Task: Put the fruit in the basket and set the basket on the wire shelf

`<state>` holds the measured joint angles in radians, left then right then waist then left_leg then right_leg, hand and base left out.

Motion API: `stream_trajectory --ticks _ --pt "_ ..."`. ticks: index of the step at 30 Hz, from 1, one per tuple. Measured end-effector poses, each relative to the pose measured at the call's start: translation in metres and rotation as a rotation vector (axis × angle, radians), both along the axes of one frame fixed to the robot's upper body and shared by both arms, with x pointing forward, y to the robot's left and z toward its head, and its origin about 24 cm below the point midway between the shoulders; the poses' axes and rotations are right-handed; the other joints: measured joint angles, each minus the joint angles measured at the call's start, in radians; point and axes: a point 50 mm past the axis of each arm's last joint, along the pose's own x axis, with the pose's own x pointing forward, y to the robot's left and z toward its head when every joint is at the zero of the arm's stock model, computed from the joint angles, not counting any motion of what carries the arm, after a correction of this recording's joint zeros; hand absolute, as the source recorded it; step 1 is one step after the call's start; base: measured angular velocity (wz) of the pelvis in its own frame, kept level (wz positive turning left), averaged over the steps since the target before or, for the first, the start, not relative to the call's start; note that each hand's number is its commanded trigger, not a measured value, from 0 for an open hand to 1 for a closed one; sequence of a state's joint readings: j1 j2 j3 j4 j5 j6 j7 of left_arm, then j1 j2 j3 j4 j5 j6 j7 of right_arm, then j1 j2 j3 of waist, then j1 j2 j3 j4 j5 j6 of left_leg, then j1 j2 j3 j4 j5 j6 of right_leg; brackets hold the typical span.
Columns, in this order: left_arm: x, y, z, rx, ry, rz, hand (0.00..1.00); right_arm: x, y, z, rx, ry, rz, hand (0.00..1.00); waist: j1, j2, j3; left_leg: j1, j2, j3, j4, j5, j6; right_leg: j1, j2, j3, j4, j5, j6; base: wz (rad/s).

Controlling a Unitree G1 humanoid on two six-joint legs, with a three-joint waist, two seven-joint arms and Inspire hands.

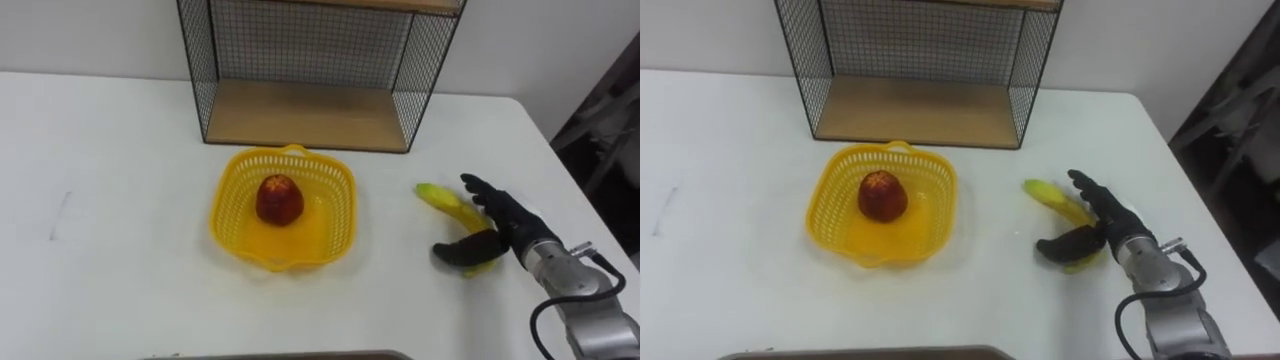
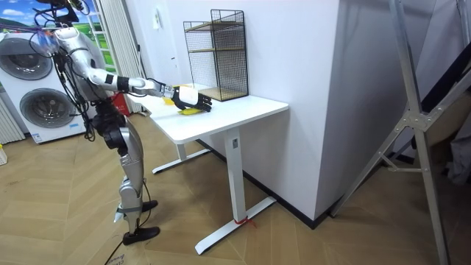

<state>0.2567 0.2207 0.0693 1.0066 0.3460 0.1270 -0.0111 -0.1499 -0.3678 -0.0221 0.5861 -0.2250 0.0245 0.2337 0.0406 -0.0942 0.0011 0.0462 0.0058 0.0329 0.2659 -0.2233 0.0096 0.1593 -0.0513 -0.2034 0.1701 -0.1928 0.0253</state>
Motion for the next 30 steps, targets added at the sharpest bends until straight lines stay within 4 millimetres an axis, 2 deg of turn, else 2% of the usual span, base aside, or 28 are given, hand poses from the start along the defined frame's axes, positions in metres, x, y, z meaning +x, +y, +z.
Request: stream_trajectory --ticks 1,2,3,14,20,25,30 --pt "0.0 0.001 0.0 0.003 0.002 0.007 0.0 0.0 -0.001 -0.002 -0.003 0.011 0.0 0.84 0.0 -0.001 -0.0009 -0.001 -0.001 -0.005 0.004 0.0 0.0 0.004 0.0 -0.003 0.001 0.0 -0.001 0.11" --pt "-0.001 0.001 0.0 0.004 0.005 0.008 0.0 0.001 -0.002 -0.003 -0.005 0.017 0.002 0.98 0.0 -0.001 -0.001 0.0 -0.001 -0.007 0.007 0.0 0.0 0.006 0.0 -0.004 0.0 0.001 -0.001 0.11" --pt "-0.002 0.001 0.0 0.005 0.01 0.01 0.0 0.0 -0.003 -0.005 -0.011 0.035 0.0 1.0 0.0 -0.001 -0.001 0.003 -0.001 -0.01 0.011 0.0 0.0 0.014 0.0 -0.009 0.0 0.001 -0.001 0.12" --pt "-0.004 0.001 -0.001 0.021 0.025 0.003 0.0 -0.004 -0.026 -0.011 -0.091 0.087 -0.076 1.0 0.023 0.001 -0.004 0.017 -0.003 -0.044 0.028 -0.002 -0.004 0.049 0.003 -0.04 -0.002 0.002 -0.003 0.09" --pt "0.001 0.001 -0.001 0.046 0.015 -0.002 0.0 -0.004 -0.027 -0.01 -0.122 0.072 -0.09 1.0 0.028 0.001 -0.0059 0.019 -0.004 -0.038 0.027 0.0 -0.004 0.049 0.002 -0.041 -0.003 0.002 -0.003 -0.01" --pt "0.006 0.001 -0.001 0.062 -0.002 -0.002 0.0 -0.004 -0.028 -0.01 -0.174 0.072 -0.086 1.0 0.05 0.004 -0.0082 0.034 -0.001 -0.021 0.016 0.0 -0.004 0.047 0.004 -0.023 -0.002 0.002 -0.003 -0.1" --pt "0.008 0.0 -0.001 0.059 -0.009 0.0 0.0 -0.005 -0.02 -0.006 -0.146 0.04 -0.085 1.0 0.042 0.008 -0.0107 0.027 0.001 -0.009 0.008 0.0 -0.005 0.034 0.003 -0.015 -0.001 0.003 -0.003 -0.08"
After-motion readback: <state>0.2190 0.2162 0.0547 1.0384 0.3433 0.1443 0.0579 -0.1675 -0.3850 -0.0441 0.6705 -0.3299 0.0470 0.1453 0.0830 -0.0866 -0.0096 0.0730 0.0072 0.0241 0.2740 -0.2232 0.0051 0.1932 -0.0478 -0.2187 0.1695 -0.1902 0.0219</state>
